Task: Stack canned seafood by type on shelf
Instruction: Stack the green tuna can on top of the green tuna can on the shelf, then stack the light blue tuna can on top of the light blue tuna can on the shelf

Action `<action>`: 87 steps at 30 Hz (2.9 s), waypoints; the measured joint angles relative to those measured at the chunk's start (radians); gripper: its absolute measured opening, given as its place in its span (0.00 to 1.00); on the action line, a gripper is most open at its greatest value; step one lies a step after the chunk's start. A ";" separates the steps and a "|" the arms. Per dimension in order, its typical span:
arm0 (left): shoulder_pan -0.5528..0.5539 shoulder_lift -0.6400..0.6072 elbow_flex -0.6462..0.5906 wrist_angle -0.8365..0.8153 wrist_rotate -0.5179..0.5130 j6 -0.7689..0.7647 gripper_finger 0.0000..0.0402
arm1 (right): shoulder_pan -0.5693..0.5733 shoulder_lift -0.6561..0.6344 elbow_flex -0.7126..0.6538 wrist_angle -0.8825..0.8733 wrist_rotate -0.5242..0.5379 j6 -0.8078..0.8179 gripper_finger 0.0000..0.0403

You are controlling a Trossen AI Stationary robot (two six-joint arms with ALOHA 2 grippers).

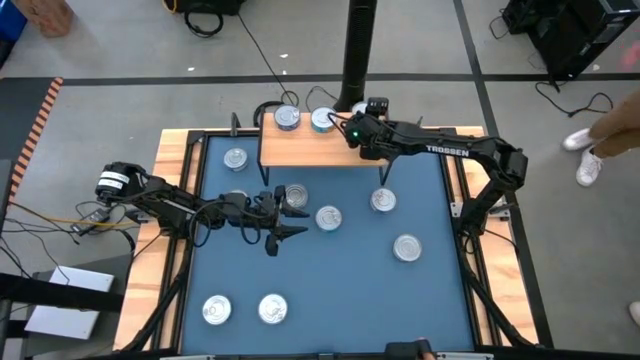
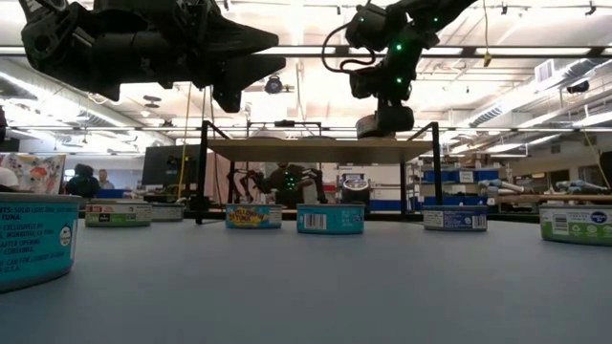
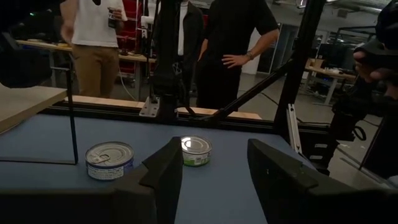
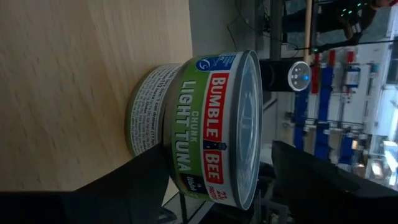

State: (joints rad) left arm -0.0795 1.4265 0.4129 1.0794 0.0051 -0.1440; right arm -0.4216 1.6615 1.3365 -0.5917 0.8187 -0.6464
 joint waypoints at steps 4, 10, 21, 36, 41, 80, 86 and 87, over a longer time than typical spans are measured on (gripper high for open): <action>0.000 0.000 0.000 0.000 0.011 -0.015 0.46 | -0.002 -0.005 0.018 -0.035 -0.024 0.041 0.71; 0.000 0.000 0.000 0.000 0.017 -0.018 0.46 | -0.020 -0.005 0.088 -0.124 -0.099 0.136 0.71; 0.000 0.000 0.000 0.000 0.027 -0.019 0.46 | -0.035 -0.005 0.099 -0.218 -0.171 0.235 0.71; 0.000 0.000 0.000 0.000 0.027 -0.015 0.46 | -0.005 -0.089 0.100 -0.220 -0.177 0.258 0.71; 0.000 0.000 0.000 0.000 0.026 0.007 0.46 | 0.045 -0.160 0.101 -0.269 -0.214 0.336 0.68; -0.104 -0.056 0.126 -0.611 0.251 0.115 0.00 | 0.682 -0.387 -0.608 0.637 -0.436 0.847 0.00; -0.219 -0.056 0.224 -0.884 0.232 0.142 0.00 | 0.755 -0.385 -0.622 0.644 -0.374 0.888 0.00; -0.237 -0.056 0.235 -0.904 0.231 0.141 0.00 | 0.767 -0.385 -0.622 0.644 -0.365 0.891 0.00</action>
State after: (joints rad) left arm -0.3169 1.3705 0.6483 0.1750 0.2360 -0.0032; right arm 0.3449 1.2762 0.7147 0.0525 0.4538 0.2444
